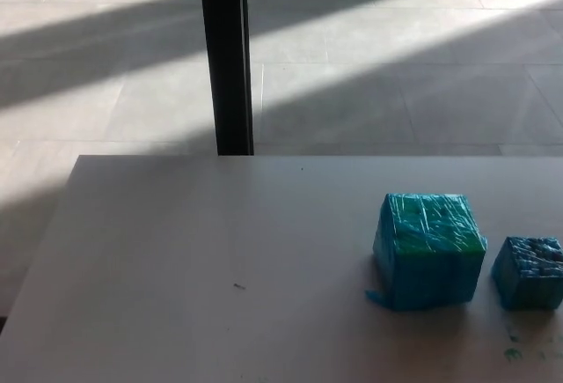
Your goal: The robot uses its right hand to pick up the small cube kept on the middle on the desk and place it on the bigger cube kept next to it
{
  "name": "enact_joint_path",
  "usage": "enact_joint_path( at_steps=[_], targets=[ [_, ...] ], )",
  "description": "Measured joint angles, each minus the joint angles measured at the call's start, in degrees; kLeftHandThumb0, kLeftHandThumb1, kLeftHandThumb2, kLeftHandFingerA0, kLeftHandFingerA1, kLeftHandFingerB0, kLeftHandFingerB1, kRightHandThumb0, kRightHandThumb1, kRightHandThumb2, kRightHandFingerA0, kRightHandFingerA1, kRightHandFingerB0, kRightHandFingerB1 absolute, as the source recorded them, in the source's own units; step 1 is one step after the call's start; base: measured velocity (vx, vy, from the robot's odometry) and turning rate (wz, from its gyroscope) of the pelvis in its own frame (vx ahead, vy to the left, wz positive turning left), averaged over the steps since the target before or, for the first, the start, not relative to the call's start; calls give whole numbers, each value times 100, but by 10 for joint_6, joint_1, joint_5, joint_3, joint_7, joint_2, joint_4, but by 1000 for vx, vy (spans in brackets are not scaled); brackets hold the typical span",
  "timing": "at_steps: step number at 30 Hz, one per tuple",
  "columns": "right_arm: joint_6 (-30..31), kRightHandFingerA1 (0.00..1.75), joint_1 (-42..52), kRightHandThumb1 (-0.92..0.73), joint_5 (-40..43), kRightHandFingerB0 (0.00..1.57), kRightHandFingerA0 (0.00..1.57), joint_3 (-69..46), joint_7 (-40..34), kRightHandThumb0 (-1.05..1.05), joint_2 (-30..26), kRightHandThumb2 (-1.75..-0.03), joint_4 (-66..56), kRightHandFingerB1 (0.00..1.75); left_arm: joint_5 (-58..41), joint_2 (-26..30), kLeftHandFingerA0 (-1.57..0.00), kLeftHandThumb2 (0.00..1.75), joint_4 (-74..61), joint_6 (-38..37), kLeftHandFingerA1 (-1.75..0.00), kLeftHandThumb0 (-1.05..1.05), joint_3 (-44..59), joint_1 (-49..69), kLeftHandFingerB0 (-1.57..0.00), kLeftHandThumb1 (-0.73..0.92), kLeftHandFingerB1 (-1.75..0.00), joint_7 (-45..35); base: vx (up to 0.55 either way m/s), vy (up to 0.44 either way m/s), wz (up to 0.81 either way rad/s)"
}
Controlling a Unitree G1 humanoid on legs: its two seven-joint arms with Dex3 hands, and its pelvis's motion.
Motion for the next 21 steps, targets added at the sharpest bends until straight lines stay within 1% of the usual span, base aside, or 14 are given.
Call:
enact_joint_path(
  at_steps=[5, 6, 8, 11, 12, 13, 14, 15, 16, 17, 18, 19, 20, 21],
  targets=[
    [0, 46, -11, -61, 39, 1, 0, -77, 9, -59, -8, -82, 16, 30, -17, 13, -40, 66, 2, 1, -56, -91, 36, -12, -35, 86, -38, -15, 0, 0, 0],
    [0, 39, -13, -71, 46, 0, 0, -91, 10, -55, -11, -62, 16, 35, -20, 15, -40, 66, 2, 1, -56, -91, 39, -14, -35, 87, -37, -18, 0, 0, 0],
    [0, 33, -17, -67, 61, 3, 0, -120, 12, -56, -21, -70, 17, 23, -24, 17, -40, 66, 3, 2, -57, -92, 44, -16, -36, 86, -38, -22, 0, 0, 0],
    [2, 50, -29, -59, 84, 1, 0, -163, 15, -60, -44, -82, 19, 38, -29, 19, -38, 66, 3, 7, -56, -90, 51, -18, -36, 86, -38, -29, 0, 0, 0],
    [2, 57, -31, -71, 87, 0, 0, -168, 16, -56, -48, -63, 19, 43, -30, 20, -36, 83, 3, 8, -58, -96, 52, -19, -32, 71, -43, -30, 0, 0, 0],
    [3, 58, -40, -63, 99, 1, 0, -189, 17, -62, -63, -79, 19, 43, -33, 20, -36, 83, 3, 10, -57, -96, 55, -19, -31, 71, -43, -33, 0, 0, 0],
    [4, 61, -47, -63, 105, 1, 0, -201, 17, -63, -73, -80, 19, 45, -34, 21, -39, 66, 3, 12, -56, -91, 57, -20, -35, 86, -38, -35, 0, 0, 0],
    [5, 64, -56, -69, 112, 0, 0, -210, 17, -60, -83, -61, 19, 50, -36, 22, -38, 66, 3, 14, -55, -90, 59, -20, -35, 86, -38, -37, 0, 0, 0],
    [6, 63, -70, -45, 122, 0, 0, -224, 17, -56, -100, -92, 18, 52, -38, 23, -39, 66, 3, 17, -55, -92, 62, -20, -35, 86, -38, -40, 0, 0, 0],
    [6, 66, -80, -45, 128, 0, 0, -232, 18, -68, -110, -90, 16, 51, -39, 24, -39, 66, 4, 19, -57, -92, 63, -21, -36, 86, -38, -42, 0, 0, 0],
    [7, 79, -93, -67, 135, 0, 0, -241, 18, -67, -122, -60, 12, 53, -42, 24, -41, 66, 3, 22, -56, -91, 65, -21, -37, 86, -38, -44, 0, 0, 0],
    [9, 85, -108, -67, 144, 3, 0, -248, 19, -70, -132, -67, 2, 53, -44, 25, -42, 66, 4, 24, -56, -91, 67, -21, -37, 86, -38, -46, 0, 0, 0],
    [10, 63, -123, -44, 151, 0, 10, -250, 20, -40, -140, -102, -16, 54, -46, 26, -41, 66, 4, 27, -55, -91, 68, -21, -37, 86, -38, -47, 0, 0, 0],
    [12, 63, -136, -44, 156, 0, 10, -251, 21, -40, -146, -102, -32, 54, -48, 27, -41, 66, 3, 28, -55, -91, 69, -22, -37, 86, -38, -48, 0, 0, 0]
  ],
)
